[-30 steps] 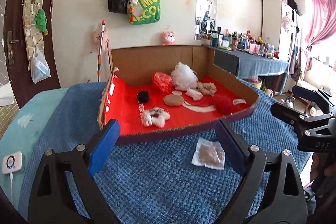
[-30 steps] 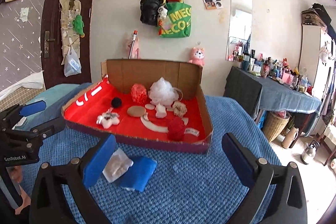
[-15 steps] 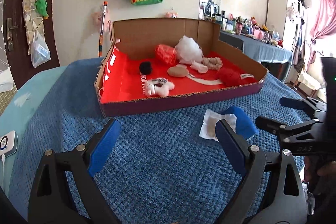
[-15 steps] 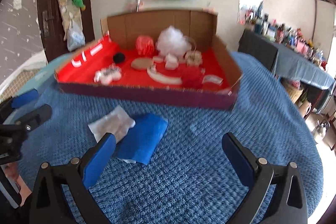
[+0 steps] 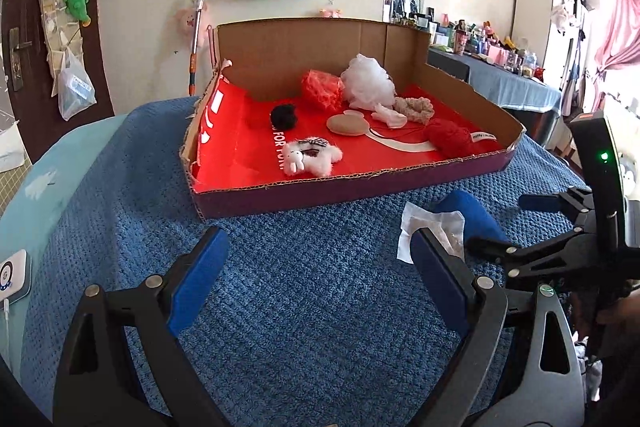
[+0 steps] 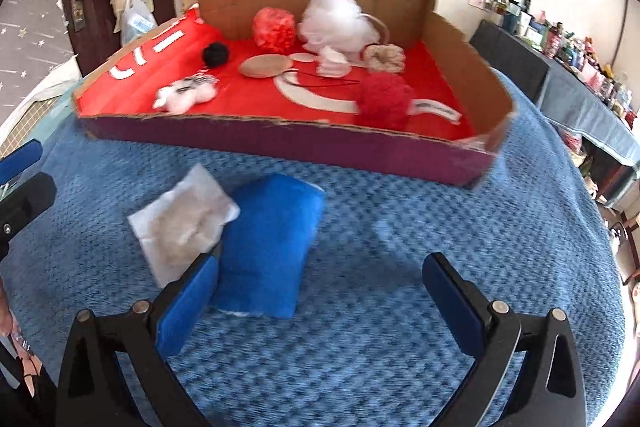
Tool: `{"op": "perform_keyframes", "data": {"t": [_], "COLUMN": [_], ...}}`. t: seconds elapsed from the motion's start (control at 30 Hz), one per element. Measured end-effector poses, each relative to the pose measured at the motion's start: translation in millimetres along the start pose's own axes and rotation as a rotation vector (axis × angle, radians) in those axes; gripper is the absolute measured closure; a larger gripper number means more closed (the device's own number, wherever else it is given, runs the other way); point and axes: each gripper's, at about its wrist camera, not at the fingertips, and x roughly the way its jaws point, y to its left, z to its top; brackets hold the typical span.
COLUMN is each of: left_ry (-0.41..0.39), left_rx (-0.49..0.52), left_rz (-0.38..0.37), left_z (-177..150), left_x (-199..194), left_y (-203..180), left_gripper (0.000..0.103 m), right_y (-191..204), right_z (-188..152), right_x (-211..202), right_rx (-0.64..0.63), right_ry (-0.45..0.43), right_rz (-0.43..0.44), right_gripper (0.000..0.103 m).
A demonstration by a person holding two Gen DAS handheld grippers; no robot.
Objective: Organize soft objects
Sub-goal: 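Withdraw both tools from the box toward the blue and white cloths, then grasp the blue cloth with the right tool while the left tool grasps the white cloth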
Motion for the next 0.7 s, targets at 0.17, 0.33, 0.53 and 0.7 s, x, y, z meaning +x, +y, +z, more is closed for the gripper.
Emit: {"op": "perform_keyframes", "data": {"t": [0.17, 0.33, 0.53, 0.7], "left_ry": [0.018, 0.058, 0.113, 0.16], "left_rx": [0.007, 0.022, 0.072, 0.114], "left_rz": [-0.014, -0.064, -0.122, -0.169], "left_z": [1, 2, 6, 10], "left_x": [7, 16, 33, 48], "left_y": [-5, -15, -36, -49], "left_gripper": [0.01, 0.01, 0.01, 0.011], "right_y": [-24, -35, -36, -26], "right_z": [-1, -2, -3, -1], "right_x": [-6, -21, -18, -16], "right_rx": [0.039, 0.033, -0.026, -0.109], "right_ry": [-0.006, -0.043, -0.028, -0.022], "right_rz": [-0.009, 0.085, 0.194, 0.233], "right_gripper": [0.0, 0.0, 0.0, 0.002]}}
